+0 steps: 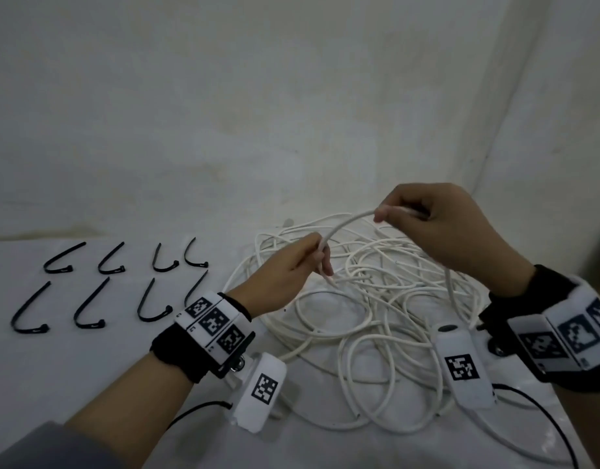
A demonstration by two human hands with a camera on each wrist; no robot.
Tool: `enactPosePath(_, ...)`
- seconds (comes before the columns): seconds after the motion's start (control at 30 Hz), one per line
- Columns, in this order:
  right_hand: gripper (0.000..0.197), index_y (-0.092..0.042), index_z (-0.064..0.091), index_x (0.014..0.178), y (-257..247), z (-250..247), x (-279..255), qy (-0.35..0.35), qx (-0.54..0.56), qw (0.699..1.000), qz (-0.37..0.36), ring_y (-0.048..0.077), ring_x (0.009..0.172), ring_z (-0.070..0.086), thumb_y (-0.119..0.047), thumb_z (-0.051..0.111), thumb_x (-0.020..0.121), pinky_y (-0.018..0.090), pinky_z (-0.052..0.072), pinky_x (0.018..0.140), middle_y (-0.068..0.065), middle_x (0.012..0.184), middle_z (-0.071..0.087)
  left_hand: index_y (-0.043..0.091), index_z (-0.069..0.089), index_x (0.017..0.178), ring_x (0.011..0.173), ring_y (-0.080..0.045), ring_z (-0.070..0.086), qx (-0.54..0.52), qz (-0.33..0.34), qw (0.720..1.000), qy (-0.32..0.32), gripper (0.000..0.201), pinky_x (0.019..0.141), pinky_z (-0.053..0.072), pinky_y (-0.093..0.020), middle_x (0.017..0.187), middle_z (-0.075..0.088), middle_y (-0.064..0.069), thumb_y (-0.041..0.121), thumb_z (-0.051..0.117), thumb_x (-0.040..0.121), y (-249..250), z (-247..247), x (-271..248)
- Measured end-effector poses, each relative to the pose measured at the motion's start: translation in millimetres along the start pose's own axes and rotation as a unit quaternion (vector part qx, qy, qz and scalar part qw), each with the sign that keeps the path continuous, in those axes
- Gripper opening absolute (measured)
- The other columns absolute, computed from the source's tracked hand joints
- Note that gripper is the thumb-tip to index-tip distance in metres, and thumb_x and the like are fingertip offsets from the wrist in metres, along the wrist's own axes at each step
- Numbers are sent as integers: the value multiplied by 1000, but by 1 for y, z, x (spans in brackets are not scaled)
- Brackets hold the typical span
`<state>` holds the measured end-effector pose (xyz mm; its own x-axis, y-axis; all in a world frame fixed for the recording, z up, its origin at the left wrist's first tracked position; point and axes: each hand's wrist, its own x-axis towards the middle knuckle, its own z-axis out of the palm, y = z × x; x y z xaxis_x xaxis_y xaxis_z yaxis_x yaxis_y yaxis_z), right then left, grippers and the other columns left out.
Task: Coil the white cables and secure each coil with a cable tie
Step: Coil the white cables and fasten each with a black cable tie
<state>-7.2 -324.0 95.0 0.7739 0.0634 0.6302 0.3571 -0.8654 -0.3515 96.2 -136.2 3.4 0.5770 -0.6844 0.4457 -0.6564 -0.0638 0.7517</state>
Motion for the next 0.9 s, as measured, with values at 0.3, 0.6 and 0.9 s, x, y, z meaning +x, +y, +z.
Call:
enactPosePath(0.3, 18, -10, 68, 85, 26, 1, 10, 123, -37, 992, 1, 8, 48, 39, -19, 57, 95, 16, 27, 47, -4, 47, 36, 10, 52, 87, 59, -12, 57, -145, -99, 984, 18, 26, 68, 53, -27, 64, 51, 1, 20, 34, 102, 7, -2, 2)
enactPosePath(0.6, 23, -12, 66, 86, 58, -18, 10, 161, -67, 981, 91, 8, 46, 42, -22, 49, 98, 15, 28, 46, -1, 51, 45, 12, 49, 80, 53, 0, 45, -42, -77, 995, 55, 30, 57, 39, -14, 67, 44, 0, 14, 29, 102, -15, -14, -25)
enactPosePath(0.9, 47, -13, 41, 143, 30, 21, 17, -68, -237, 965, 87, 40, 120, 44, -11, 49, 96, 40, 35, 98, 19, 135, 41, 18, 49, 78, 44, -5, 34, 120, -52, 987, 89, 31, 46, 26, -16, 60, 39, 5, 23, 30, 102, 1, -37, -37)
